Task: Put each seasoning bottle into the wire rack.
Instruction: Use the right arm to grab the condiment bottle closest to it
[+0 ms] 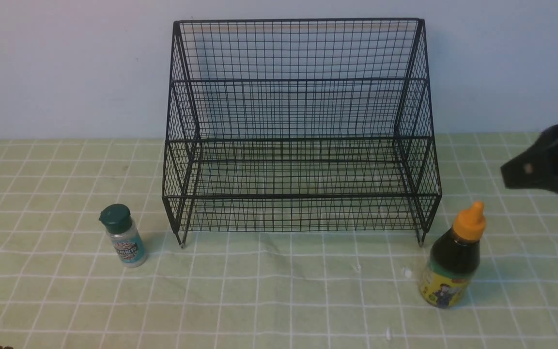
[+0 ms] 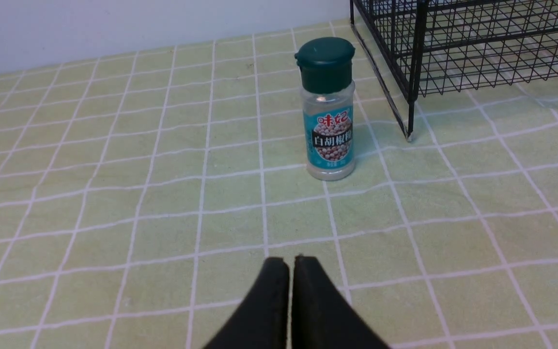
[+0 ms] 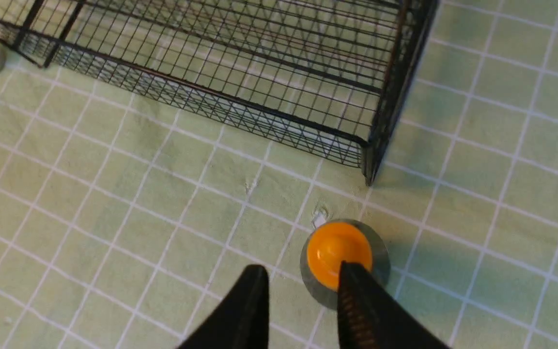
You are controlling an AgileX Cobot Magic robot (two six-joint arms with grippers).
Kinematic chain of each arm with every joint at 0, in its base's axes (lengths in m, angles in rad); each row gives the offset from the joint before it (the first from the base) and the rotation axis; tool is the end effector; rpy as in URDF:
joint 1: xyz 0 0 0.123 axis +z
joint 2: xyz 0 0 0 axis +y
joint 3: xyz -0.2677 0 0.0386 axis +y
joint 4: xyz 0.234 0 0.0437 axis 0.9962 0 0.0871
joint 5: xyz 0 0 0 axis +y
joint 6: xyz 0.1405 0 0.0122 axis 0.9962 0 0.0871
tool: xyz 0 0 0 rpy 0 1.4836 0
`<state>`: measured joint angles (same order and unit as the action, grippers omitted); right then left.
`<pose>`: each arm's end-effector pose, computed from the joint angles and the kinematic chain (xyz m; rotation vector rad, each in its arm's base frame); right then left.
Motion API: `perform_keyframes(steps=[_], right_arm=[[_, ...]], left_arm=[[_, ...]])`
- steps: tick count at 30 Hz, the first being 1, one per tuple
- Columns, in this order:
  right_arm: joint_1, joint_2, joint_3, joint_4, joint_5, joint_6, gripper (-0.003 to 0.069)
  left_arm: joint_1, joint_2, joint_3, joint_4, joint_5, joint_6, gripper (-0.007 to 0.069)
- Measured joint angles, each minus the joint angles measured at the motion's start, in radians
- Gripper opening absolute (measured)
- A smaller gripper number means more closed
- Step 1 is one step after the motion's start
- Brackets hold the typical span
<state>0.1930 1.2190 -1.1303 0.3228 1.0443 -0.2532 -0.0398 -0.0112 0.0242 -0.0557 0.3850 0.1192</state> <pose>0.2395 0.0862 0.2946 -0.4603 2.5422 0.3990 0.1005 -0.0070 0.1561 0.1153 1.8775 -0.0006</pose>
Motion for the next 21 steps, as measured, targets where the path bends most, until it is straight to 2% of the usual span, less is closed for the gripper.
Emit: perform_keyframes(steps=[2, 3, 5, 8, 11, 17, 21], right_arm=[[0.048, 0.039, -0.001, -0.068, -0.038, 0.051, 0.0288], [0.056, 0.043, -0.001, -0.081, -0.040, 0.064, 0.0295], [0.091, 0.091, -0.001, -0.158, -0.054, 0.132, 0.0384], [0.105, 0.145, -0.001, -0.235, -0.061, 0.202, 0.0480], [0.105, 0.187, -0.001, -0.294, -0.069, 0.253, 0.0546], [0.105, 0.299, -0.002, -0.292, -0.083, 0.267, 0.0576], [0.105, 0.356, -0.002, -0.246, -0.080, 0.267, 0.0540]], left_arm=[[0.000, 0.000, 0.000, 0.000, 0.000, 0.000, -0.0006], [0.000, 0.000, 0.000, 0.000, 0.000, 0.000, -0.0006], [0.000, 0.000, 0.000, 0.000, 0.000, 0.000, -0.0006], [0.000, 0.000, 0.000, 0.000, 0.000, 0.000, -0.0006], [0.000, 0.000, 0.000, 0.000, 0.000, 0.000, -0.0006], [0.000, 0.000, 0.000, 0.000, 0.000, 0.000, -0.0006], [0.000, 0.000, 0.000, 0.000, 0.000, 0.000, -0.0006]])
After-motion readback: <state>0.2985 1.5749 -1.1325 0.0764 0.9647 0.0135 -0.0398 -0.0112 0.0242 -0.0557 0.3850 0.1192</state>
